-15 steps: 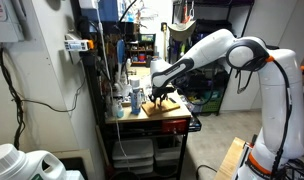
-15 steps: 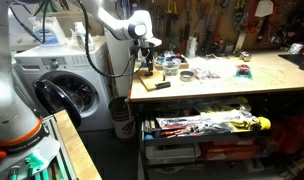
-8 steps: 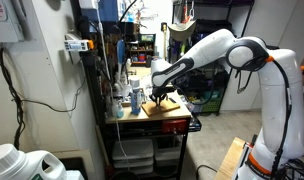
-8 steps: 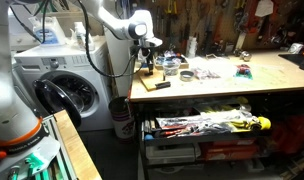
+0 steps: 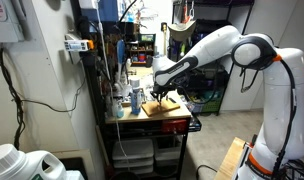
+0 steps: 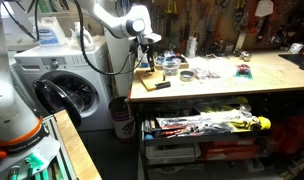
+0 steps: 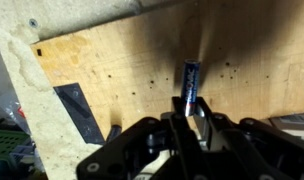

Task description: Pick up the batteries on top of the chopping board and make them stand upright on the board

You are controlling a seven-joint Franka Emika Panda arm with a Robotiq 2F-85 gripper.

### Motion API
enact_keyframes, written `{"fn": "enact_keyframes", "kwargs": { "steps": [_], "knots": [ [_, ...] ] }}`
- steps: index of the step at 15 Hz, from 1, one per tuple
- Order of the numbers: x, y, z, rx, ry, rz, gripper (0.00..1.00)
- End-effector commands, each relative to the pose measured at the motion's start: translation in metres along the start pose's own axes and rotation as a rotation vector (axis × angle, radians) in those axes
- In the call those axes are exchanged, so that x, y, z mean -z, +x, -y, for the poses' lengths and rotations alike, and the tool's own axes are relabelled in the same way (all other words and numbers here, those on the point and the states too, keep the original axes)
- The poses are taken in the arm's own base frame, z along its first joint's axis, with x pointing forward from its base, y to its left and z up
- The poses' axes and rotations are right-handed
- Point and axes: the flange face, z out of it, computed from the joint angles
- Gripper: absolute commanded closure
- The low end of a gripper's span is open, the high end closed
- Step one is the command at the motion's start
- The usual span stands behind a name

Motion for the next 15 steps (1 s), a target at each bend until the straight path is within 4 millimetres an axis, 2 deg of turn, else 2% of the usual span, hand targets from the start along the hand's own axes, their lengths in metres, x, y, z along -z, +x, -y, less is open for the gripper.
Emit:
{"fn": "enact_keyframes", "kwargs": {
  "steps": [1,7,8,9,11,14,15],
  "knots": [
    [0.015,-0.026,-0.017,-0.042,-0.023,-0.132,0.96],
    [0.017,-0.053,-0.03,-0.098,-0.031,-0.302,0.96],
    [0.017,-0.061,-0.029,-0.119,0.011,-0.259,0.96],
    [0.016,-0.044,-0.02,-0.094,-0.027,-0.267,0.83],
    [0.015,-0.052,-0.021,-0.098,-0.012,-0.263,0.83],
    [0.016,-0.054,-0.022,-0.1,-0.007,-0.264,0.83],
    [0.017,-0.054,-0.022,-0.101,-0.007,-0.264,0.96]
  ]
}}
